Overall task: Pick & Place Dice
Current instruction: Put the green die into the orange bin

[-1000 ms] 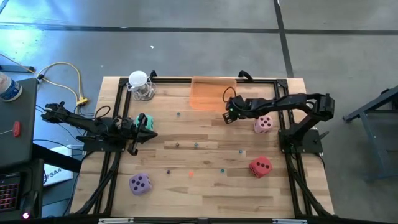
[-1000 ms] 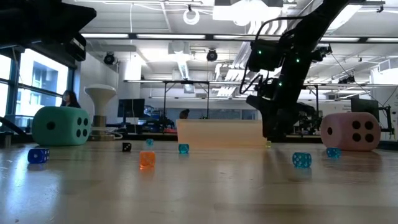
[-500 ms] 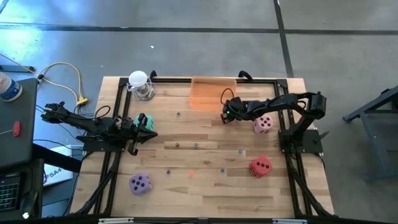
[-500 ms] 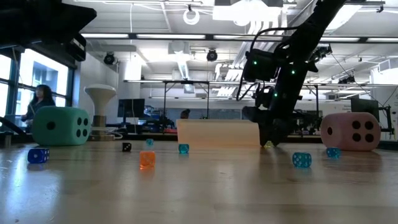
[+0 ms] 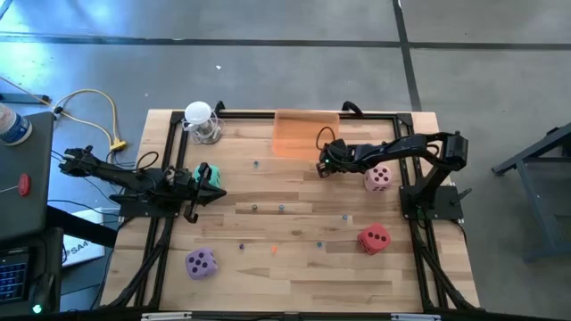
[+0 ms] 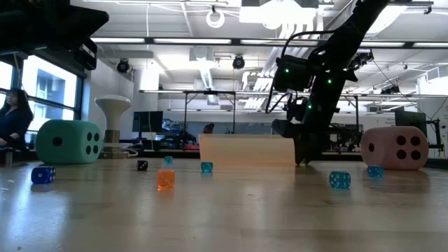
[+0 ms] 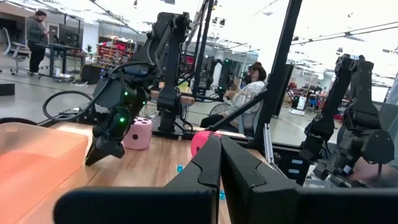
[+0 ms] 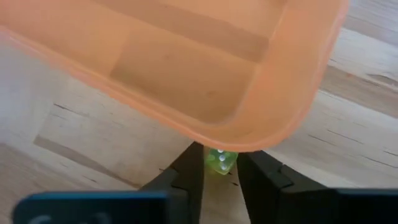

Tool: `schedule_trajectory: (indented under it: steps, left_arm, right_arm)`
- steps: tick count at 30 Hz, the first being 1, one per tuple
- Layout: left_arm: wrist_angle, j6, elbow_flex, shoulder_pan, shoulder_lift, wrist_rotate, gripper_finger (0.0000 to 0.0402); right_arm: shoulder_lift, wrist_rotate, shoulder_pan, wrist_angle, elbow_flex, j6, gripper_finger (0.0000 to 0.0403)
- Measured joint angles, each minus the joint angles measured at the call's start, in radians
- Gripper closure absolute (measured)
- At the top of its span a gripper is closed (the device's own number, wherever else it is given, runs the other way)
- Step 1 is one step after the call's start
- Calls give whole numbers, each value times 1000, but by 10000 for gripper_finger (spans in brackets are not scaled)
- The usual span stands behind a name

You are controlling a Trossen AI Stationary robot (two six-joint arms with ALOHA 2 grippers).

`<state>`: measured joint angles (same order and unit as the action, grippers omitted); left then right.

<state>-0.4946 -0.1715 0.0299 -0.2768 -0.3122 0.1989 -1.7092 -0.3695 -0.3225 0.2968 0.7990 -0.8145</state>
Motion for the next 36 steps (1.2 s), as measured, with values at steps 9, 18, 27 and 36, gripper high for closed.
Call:
schedule_trajectory:
  steps: [9,18,27,36]
  left_arm:
    - [0,0,0,0,0,0,401]
    - [1,57,0,0,0,2,401]
    - [0,130,0,0,0,14,401]
    - [1,90,0,0,0,13,401]
  right_arm:
    - [40,97,56,60,-1,26,367]
    - [204,106,174,55,74,110,367]
    - [187,-28,16,21,203,294,366]
    - [96,4,-124,12,201,345,346]
